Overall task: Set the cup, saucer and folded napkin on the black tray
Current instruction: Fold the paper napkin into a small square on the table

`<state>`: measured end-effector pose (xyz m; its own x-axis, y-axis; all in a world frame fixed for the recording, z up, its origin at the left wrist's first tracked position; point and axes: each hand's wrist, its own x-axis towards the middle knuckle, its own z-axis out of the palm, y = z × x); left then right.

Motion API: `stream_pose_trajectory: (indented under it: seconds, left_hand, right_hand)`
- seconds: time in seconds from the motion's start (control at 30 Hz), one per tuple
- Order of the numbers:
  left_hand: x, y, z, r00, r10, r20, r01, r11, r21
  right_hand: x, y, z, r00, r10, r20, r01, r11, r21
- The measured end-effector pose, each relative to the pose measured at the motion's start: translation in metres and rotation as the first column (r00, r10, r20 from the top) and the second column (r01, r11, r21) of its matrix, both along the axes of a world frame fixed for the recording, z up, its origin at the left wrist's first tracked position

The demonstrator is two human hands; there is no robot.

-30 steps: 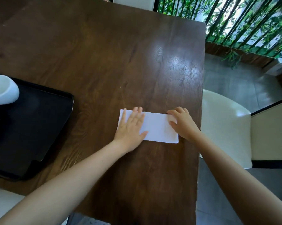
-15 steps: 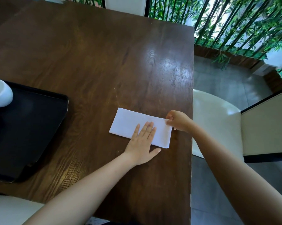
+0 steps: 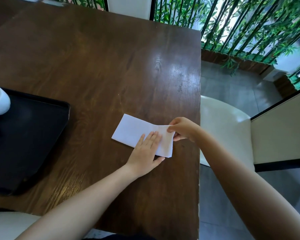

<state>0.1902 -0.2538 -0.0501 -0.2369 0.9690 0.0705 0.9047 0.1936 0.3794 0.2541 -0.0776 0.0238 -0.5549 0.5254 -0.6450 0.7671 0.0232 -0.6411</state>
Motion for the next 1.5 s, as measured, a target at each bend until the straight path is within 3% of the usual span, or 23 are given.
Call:
stream_pose_trajectory:
  seconds: [0.2, 0.47, 0.57, 0.63, 0.7, 0.8, 0.87, 0.93, 0.97, 1.1, 1.23, 1.37, 1.5]
  left_hand:
    - [0.002, 0.01, 0.043, 0.986, 0.128, 0.108, -0.161, 0.901, 0.403]
    - [-0.037, 0.02, 0.126, 0.879, 0.061, 0.473, -0.297, 0.845, 0.445]
    - [-0.047, 0.022, 0.156, 0.767, 0.09, 0.636, -0.37, 0.871, 0.323]
    - [-0.05, 0.019, 0.173, 0.697, 0.078, 0.713, -0.356, 0.9, 0.25]
    - [-0.052, 0.013, 0.187, 0.613, 0.019, 0.79, -0.305, 0.928, 0.214]
    - [-0.06, 0.006, 0.2, 0.423, -0.087, 0.902, -0.171, 0.97, 0.174]
    - [-0.068, 0.002, 0.198, 0.241, -0.145, 0.96, -0.084, 0.982, 0.169]
    - [-0.073, -0.002, 0.183, 0.066, -0.108, 0.992, -0.013, 0.994, 0.109]
    - [-0.074, -0.005, 0.171, 0.03, -0.059, 0.998, 0.029, 0.998, 0.058]
    - [-0.068, -0.018, 0.111, 0.112, 0.146, 0.983, 0.13, 0.979, -0.16]
    - [-0.081, -0.04, 0.077, 0.026, 0.275, 0.961, 0.002, 0.961, -0.275]
    - [-0.099, -0.055, 0.06, 0.107, 0.442, 0.891, -0.194, 0.888, -0.417]
    - [-0.101, -0.049, 0.048, 0.172, 0.641, 0.748, -0.435, 0.731, -0.526]
  right_hand:
    - [-0.003, 0.002, 0.034, 0.981, -0.045, -0.189, 0.021, 0.992, -0.124]
    - [0.005, 0.015, 0.106, 0.87, 0.22, -0.442, -0.266, 0.963, -0.044]
    - [0.006, 0.012, 0.13, 0.849, 0.376, -0.372, -0.292, 0.919, 0.264]
    - [0.005, 0.011, 0.143, 0.847, 0.454, -0.277, -0.261, 0.809, 0.527]
    - [0.006, 0.007, 0.158, 0.833, 0.515, -0.203, -0.261, 0.69, 0.675]
    - [0.01, -0.004, 0.181, 0.777, 0.538, -0.327, -0.284, 0.763, 0.58]
    - [0.011, -0.009, 0.188, 0.749, 0.503, -0.431, -0.296, 0.836, 0.462]
    - [0.009, -0.01, 0.188, 0.734, 0.442, -0.515, -0.284, 0.889, 0.359]
    - [0.008, -0.009, 0.185, 0.734, 0.402, -0.548, -0.276, 0.913, 0.3]
    - [0.003, 0.01, 0.164, 0.775, 0.192, -0.602, -0.203, 0.978, 0.051]
    - [0.006, 0.031, 0.116, 0.858, -0.002, -0.514, -0.078, 0.988, -0.133]
    - [0.011, 0.033, 0.049, 0.946, -0.062, -0.317, 0.025, 0.993, -0.118]
    - [0.012, 0.016, -0.004, 0.969, -0.156, -0.19, 0.141, 0.986, -0.091]
